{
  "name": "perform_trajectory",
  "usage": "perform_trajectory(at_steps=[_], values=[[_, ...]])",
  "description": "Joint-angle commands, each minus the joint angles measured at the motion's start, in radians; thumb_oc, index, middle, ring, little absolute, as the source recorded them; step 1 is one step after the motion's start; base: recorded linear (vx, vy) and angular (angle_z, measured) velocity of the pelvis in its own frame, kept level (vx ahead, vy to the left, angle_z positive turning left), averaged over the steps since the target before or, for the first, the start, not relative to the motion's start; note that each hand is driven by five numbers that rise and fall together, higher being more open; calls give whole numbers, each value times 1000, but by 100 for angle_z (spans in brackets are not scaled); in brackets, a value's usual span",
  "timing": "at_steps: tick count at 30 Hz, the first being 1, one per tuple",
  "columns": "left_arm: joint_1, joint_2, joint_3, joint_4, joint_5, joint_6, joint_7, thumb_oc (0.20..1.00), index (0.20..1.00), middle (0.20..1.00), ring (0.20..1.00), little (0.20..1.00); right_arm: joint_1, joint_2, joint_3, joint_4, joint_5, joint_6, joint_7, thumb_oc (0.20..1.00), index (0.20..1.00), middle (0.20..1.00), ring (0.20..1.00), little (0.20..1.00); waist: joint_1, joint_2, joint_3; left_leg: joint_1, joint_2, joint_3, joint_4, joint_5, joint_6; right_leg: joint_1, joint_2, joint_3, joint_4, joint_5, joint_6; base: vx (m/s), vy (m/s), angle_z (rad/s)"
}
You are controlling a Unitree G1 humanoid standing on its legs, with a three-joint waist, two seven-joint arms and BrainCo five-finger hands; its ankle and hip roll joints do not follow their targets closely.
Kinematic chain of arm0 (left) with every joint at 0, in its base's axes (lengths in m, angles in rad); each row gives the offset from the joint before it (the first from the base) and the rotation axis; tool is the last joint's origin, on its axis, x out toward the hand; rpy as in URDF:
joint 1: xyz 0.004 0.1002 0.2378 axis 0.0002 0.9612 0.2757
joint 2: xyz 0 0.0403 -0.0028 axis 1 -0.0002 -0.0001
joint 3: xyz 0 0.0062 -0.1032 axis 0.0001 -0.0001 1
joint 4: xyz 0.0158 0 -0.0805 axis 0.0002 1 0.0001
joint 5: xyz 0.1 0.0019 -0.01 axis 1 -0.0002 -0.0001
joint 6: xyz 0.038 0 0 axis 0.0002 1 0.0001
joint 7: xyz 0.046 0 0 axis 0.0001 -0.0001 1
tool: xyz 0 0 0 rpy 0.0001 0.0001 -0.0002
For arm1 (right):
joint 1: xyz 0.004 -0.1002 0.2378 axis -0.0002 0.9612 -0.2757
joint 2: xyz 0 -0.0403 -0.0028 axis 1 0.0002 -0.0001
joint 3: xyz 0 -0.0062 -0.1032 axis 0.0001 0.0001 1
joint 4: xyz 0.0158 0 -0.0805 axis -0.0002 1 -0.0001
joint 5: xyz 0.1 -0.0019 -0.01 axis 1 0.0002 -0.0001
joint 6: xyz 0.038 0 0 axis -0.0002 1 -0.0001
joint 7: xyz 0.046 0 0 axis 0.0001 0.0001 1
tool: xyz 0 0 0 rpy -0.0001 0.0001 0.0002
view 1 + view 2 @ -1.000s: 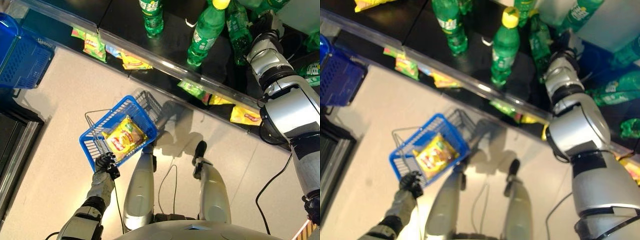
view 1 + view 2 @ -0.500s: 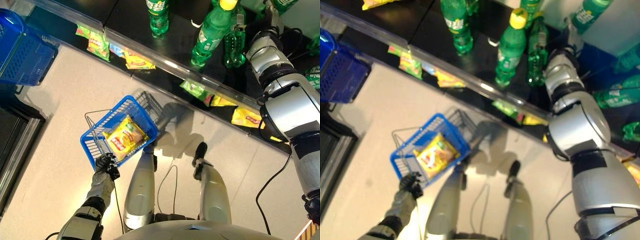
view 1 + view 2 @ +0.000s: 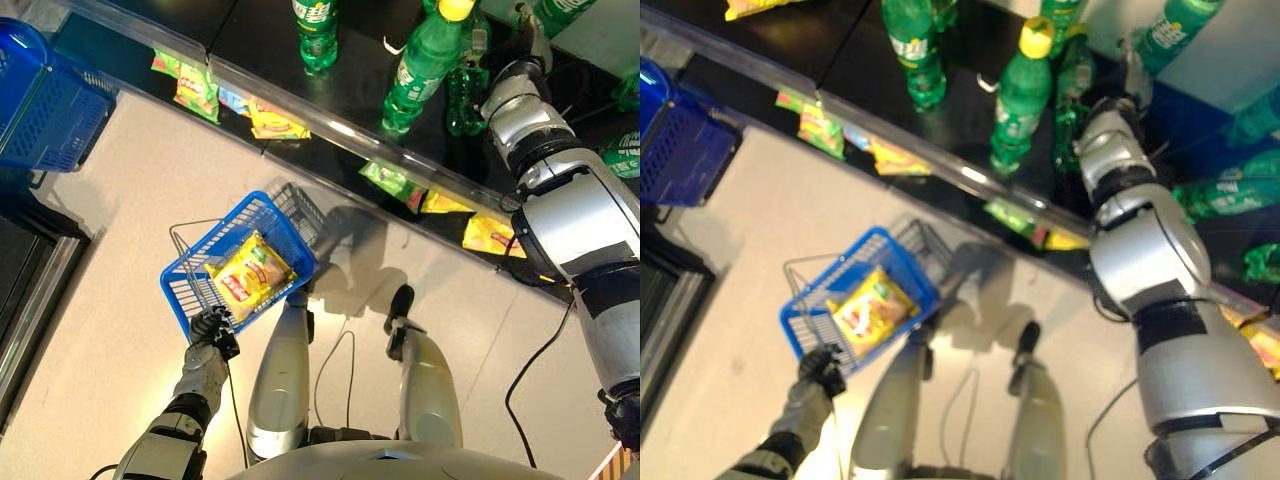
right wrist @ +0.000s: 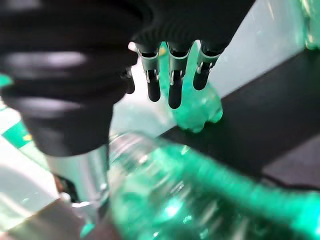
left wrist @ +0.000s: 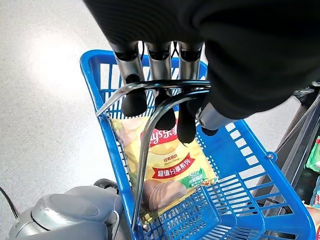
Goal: Pick up the snacks into the basket
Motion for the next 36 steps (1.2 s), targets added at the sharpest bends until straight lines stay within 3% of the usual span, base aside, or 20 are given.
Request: perform_trajectory(at_steps=[1,11,19,36], values=[[29,66,-3,50,-18,-19,28,200,200,200,200,200,-15,-3,-23,-89,118,-89,-78,1000,1000,1000,1000,1000,-1,-34,9,-6,-47,-49,57,-69,39,13,7,35,-67,97,5,0,0,0],[25,59,6,69,-24,-18,44,200,200,200,200,200,33,70,-91,-152,184,-131,-140,1000,1000,1000,1000,1000,-12,-45,-5,-3,-44,-46,63,-71,39,14,10,38,-65,98,4,0,0,0],[23,62,-9,42,-25,-26,46,200,200,200,200,200,65,86,-93,-103,135,-97,-143,1000,1000,1000,1000,1000,-6,-45,-7,-6,-46,-52,64,-70,40,20,7,30,-69,99,4,0,0,0],[26,63,-39,33,-18,-31,40,200,200,200,200,200,27,30,-30,3,-2,-20,-133,1000,1000,1000,1000,1000,14,-23,9,-20,-56,-56,77,-74,43,16,4,24,-62,95,4,0,0,0]])
